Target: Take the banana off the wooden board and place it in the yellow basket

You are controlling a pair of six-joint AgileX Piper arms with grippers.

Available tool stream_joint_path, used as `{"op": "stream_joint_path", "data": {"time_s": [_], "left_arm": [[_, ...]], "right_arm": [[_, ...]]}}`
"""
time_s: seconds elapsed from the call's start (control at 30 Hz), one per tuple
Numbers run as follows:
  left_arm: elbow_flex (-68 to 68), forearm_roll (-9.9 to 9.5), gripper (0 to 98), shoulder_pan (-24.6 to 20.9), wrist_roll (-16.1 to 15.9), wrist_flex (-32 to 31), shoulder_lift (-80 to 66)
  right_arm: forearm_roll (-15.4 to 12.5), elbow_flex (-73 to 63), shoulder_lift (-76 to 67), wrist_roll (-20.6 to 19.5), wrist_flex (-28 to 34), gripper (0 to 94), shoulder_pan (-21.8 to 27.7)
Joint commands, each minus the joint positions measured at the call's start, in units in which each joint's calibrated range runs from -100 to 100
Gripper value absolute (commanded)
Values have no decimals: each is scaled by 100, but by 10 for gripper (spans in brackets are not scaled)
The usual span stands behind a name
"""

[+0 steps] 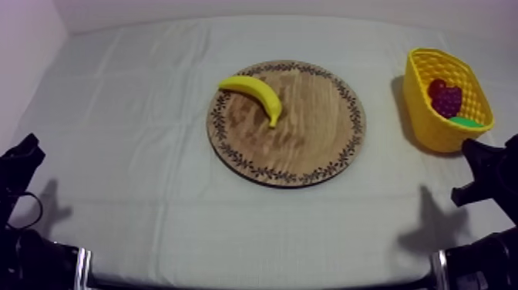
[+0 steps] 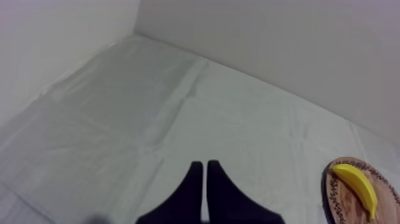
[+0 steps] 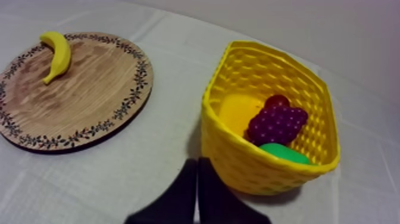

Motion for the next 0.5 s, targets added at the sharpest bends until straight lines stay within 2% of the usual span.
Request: {"op": "stream_joint_path", "data": {"time_s": [0.0, 0.4, 0.47], "left_arm": [[-1, -2, 1, 1, 1, -1, 0], [-1, -2, 1, 1, 1, -1, 0], [-1, -2, 1, 1, 1, -1, 0]], "right_arm": [[1, 2, -3, -15, -11, 6, -1], [1, 2, -3, -15, -11, 6, -1], [-2, 2, -6, -148, -11, 6, -37]]}}
